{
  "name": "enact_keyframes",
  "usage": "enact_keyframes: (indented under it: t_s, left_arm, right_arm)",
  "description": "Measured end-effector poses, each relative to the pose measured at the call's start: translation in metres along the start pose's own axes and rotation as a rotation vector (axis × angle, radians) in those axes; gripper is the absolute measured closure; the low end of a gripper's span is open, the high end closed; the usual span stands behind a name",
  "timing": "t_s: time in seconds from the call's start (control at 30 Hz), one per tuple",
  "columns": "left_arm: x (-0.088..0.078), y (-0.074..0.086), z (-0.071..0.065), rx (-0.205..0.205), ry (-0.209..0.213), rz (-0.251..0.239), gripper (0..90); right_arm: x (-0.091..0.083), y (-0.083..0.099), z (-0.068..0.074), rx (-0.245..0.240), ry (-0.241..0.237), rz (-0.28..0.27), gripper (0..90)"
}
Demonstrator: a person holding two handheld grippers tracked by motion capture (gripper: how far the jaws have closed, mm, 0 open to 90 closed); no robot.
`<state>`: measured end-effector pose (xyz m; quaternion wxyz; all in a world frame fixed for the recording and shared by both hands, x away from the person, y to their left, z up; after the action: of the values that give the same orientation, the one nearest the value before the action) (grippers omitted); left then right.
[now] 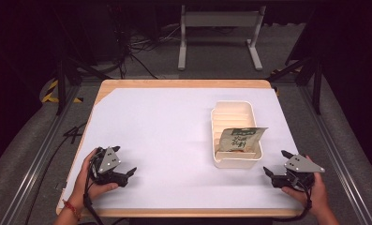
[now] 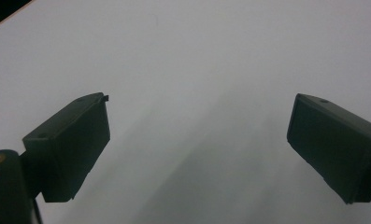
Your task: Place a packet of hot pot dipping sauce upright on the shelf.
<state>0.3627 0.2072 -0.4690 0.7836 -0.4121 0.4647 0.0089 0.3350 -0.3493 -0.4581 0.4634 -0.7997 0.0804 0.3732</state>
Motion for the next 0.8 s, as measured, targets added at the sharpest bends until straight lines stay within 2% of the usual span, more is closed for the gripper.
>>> enact_keyframes:
  t_s: [0.17, 0.3, 0.43, 0.47, 0.6, 0.67, 0.8]
  left_arm:
    - [-0.008, 0.011, 0.008, -0.048, 0.005, -0.016, 6.8]
    - [-0.018, 0.019, 0.015, -0.099, 0.017, -0.052, 6.8]
    - [-0.022, 0.025, 0.015, -0.116, 0.016, -0.056, 6.6]
    - [-0.026, 0.029, 0.014, -0.116, 0.032, -0.061, 6.6]
    - [-0.03, 0.037, 0.012, -0.13, 0.049, -0.069, 6.6]
    - [-0.032, 0.04, 0.013, -0.131, 0.026, -0.068, 6.6]
    - [-0.035, 0.041, 0.018, -0.167, 0.035, -0.096, 6.8]
  right_arm:
    - [0.0, 0.0, 0.0, 0.002, -0.001, -0.001, 13.6]
    - [0.0, -0.001, 0.001, -0.002, 0.0, -0.001, 13.6]
    - [-0.001, -0.001, 0.001, -0.002, 0.0, -0.004, 13.5]
    - [-0.002, -0.001, 0.0, -0.002, 0.004, -0.008, 13.6]
    - [-0.002, -0.001, -0.001, 0.003, 0.004, -0.008, 13.5]
    - [-0.002, -0.001, -0.001, 0.001, 0.006, -0.009, 13.6]
    - [-0.001, -0.001, -0.001, 0.007, 0.0, -0.005, 13.5]
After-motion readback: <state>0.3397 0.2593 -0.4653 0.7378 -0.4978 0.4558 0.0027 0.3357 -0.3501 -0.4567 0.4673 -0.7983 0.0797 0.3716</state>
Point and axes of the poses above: each handheld gripper's, and its own axes: x roughly forward along the jaws, y roughly out of its underside, z roughly to its left, the point moved 4 cm from there along x, roughly forward along the jaws, and after that the axes turned 11 degrees about z, right-handed, at the moved point
